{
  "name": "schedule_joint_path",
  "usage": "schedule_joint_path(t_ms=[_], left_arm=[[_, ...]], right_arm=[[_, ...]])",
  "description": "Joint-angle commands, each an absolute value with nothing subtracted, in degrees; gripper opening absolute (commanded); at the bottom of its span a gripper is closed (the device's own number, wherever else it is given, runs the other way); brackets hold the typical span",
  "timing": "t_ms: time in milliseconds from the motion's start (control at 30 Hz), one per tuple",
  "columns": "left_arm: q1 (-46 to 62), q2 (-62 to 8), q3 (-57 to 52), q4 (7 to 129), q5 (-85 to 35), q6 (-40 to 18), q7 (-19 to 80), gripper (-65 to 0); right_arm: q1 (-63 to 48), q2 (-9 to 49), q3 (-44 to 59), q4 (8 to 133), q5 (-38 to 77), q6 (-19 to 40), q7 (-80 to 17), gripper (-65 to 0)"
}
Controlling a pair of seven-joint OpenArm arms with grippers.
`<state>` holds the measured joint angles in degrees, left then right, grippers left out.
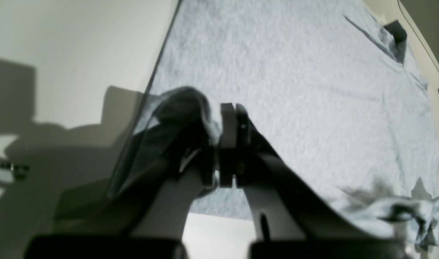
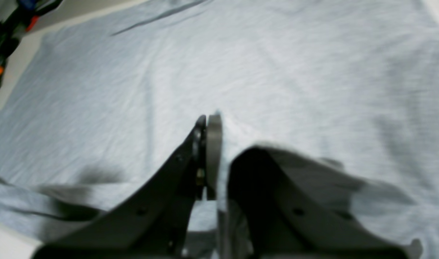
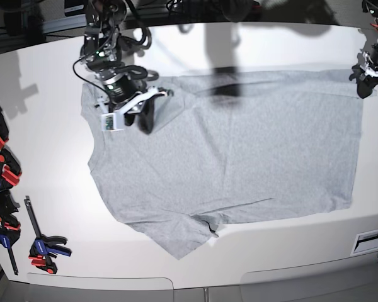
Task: Fold the T-shirt properly
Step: 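Grasp the shoulder corners of the grey shirt with both grippers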
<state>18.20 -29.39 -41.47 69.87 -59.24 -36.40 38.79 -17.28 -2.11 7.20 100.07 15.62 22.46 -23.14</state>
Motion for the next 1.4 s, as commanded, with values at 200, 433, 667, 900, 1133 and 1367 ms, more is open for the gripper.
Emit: schedule_joint_path(t_ms=[200,433,667,900,1133,1367], left_arm=[[15.6,-30.8,-42.0,70.7,-57.3,-36.8,37.4,-65.0],[15.6,-30.8,-42.0,70.7,-55.5,-34.9,37.2,-65.0],[15.6,-30.8,-42.0,70.7,-55.5,-34.5,37.3,-65.0],[15.6,-30.8,-42.0,70.7,-55.5,-34.5,37.2,-38.7],[15.6,-30.9,-42.0,70.8,-55.5,-34.5,35.9,-38.7],[15.6,-30.8,-42.0,70.9,-55.5,-39.3,39.0,-48.1]], right_arm=[[-16.8,-2.2,8.3,101.0,16.4,22.5,-21.4,-65.0],[-16.8,-2.2,8.3,101.0,16.4,21.9,-20.8,-65.0],[-16.8,-2.2,8.3,101.0,16.4,21.1,-20.9,-65.0],[-16.8,-2.2,8.3,101.0,16.4,21.1,-20.8,-38.6],[-16.5,-2.2,8.3,101.1,16.4,21.1,-19.9,-38.5],[-16.3,-2.2,9.0,106.4,14.8,21.1,-25.5,-53.4]])
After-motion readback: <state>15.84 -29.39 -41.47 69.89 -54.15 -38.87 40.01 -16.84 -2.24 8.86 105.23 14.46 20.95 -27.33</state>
